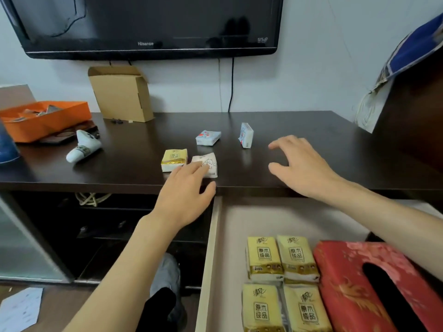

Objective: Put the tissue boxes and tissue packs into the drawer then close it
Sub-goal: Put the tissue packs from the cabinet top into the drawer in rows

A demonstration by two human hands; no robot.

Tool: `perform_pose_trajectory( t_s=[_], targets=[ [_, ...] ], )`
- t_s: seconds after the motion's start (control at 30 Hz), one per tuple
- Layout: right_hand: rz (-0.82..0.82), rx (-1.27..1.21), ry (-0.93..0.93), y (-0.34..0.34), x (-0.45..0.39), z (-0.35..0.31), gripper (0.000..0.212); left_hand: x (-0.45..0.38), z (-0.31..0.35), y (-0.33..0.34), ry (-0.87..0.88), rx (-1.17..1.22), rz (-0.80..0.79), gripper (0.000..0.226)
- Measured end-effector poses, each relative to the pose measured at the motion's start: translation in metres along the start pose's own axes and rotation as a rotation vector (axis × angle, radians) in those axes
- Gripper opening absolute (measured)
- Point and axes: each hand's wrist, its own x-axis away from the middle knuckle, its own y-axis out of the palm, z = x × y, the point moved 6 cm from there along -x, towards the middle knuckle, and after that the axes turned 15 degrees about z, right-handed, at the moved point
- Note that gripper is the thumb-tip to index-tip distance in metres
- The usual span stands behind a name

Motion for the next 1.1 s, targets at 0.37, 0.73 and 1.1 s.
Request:
perform_pose_trajectory(
  t_s=[0.37, 0.73, 1.1],
  targets=[
    [-0.141, 0.183, -0.004, -0.001, 0.012, 0.037, 0.041, -0.016, 0.045, 0.026, -0.060, 0.203, -0.049, 0.044],
    [-0.330, -0.143, 0.047, -0.027, 0.013, 0.018, 0.060, -0.021, 0.058, 0.025, -0.168, 0.285, -0.190, 0.030],
    [-0.548, -0.102, -0.132, -0.062, 0.157, -0.010, 0.051, 0.096, 0.098, -0.028, 0.041, 0.377, -0.594, 0.044]
  ],
)
